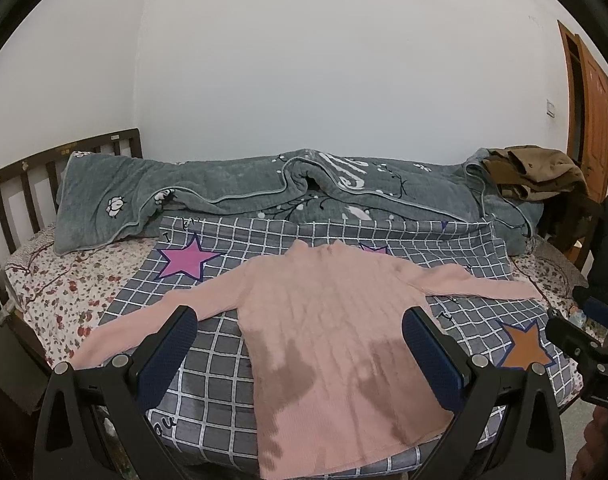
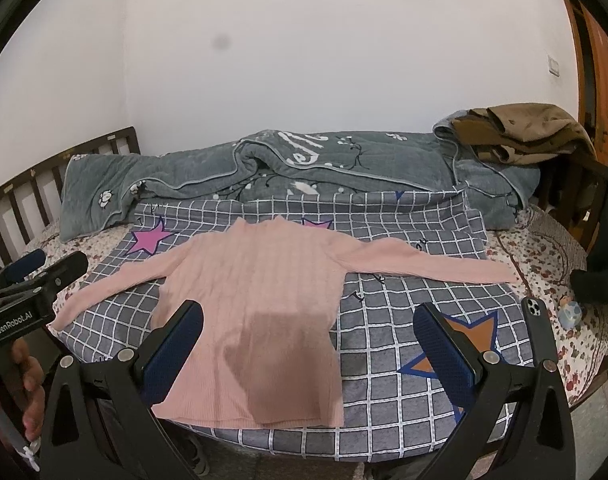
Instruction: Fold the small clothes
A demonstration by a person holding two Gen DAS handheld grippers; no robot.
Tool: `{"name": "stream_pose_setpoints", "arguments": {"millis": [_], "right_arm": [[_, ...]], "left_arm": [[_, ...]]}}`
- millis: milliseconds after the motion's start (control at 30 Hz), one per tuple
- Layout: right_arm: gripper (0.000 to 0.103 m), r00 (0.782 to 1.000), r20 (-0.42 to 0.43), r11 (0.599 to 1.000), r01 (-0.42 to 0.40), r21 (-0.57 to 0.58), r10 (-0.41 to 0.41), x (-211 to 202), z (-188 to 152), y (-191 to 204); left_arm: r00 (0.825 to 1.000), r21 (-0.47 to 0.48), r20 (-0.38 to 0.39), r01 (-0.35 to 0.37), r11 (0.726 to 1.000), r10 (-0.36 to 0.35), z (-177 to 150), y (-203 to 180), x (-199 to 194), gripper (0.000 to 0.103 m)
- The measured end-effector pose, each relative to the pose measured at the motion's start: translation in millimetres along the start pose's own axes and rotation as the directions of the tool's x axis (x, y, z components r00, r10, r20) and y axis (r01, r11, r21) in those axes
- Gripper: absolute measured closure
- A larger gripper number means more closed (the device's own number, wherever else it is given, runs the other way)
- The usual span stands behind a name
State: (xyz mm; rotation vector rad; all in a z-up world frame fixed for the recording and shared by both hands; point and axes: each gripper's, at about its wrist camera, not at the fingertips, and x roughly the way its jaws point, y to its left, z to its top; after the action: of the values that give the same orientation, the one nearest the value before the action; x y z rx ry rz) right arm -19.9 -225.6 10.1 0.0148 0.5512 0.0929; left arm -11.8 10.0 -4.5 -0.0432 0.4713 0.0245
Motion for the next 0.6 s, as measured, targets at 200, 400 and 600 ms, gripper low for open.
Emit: {"name": "stream_pose_setpoints", "arguments": {"millis": [200, 400, 600], "right_arm": [[0.0, 1.0, 0.005, 1.0, -0.01, -0.013, 0.011, 3, -1, 6], [0.0, 0.999, 0.002, 0.999, -0.04, -0.022, 0.04, 15, -5, 14], [0.0, 0.998, -0.006, 0.997, -0.067, -0.033, 0.067, 35, -13, 28]], "left_arm": [[0.998, -0.037, -0.028, 0.049, 0.998, -0.05, -8, 11, 9, 0.0], [0.994, -0.056, -0.041, 0.096, 0.994, -0.099, -20, 27, 23, 0.0], [0.992, -0.082, -0.072, 0.094, 0.992, -0.1, -37, 51, 49, 0.0]]}}
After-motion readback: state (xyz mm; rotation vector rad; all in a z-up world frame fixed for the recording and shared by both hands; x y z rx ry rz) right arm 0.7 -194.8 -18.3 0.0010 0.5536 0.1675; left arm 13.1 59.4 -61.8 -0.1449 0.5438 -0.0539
